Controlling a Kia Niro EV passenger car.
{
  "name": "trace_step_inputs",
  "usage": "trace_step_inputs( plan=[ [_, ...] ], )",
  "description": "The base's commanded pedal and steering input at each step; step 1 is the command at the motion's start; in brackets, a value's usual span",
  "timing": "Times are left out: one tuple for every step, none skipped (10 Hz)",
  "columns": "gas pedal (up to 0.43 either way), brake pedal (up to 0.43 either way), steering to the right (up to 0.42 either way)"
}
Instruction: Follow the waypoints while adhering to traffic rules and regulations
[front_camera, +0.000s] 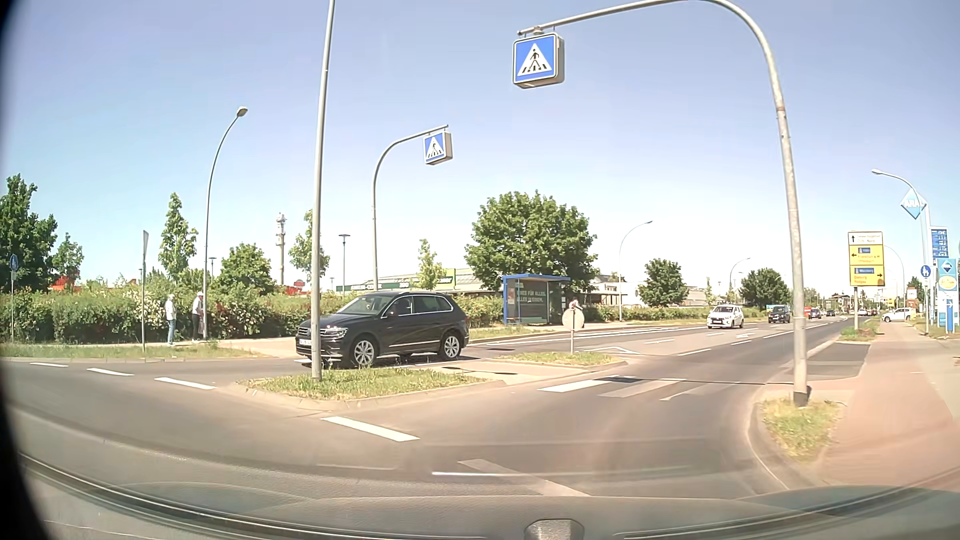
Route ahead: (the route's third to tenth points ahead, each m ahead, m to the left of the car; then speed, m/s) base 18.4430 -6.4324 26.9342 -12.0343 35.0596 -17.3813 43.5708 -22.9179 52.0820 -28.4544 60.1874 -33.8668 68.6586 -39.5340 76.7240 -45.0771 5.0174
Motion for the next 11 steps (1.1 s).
trace_step_inputs(
  plan=[
    [0.020,0.024,0.001],
    [0.028,0.024,0.050],
    [0.028,0.024,0.089],
    [0.039,0.030,0.122],
    [0.047,0.024,0.147],
    [0.059,0.030,0.161],
    [0.067,0.024,0.176],
    [0.079,0.030,0.191],
    [0.079,0.024,0.205],
    [0.079,0.030,0.222],
    [0.098,0.024,0.232]
  ],
)
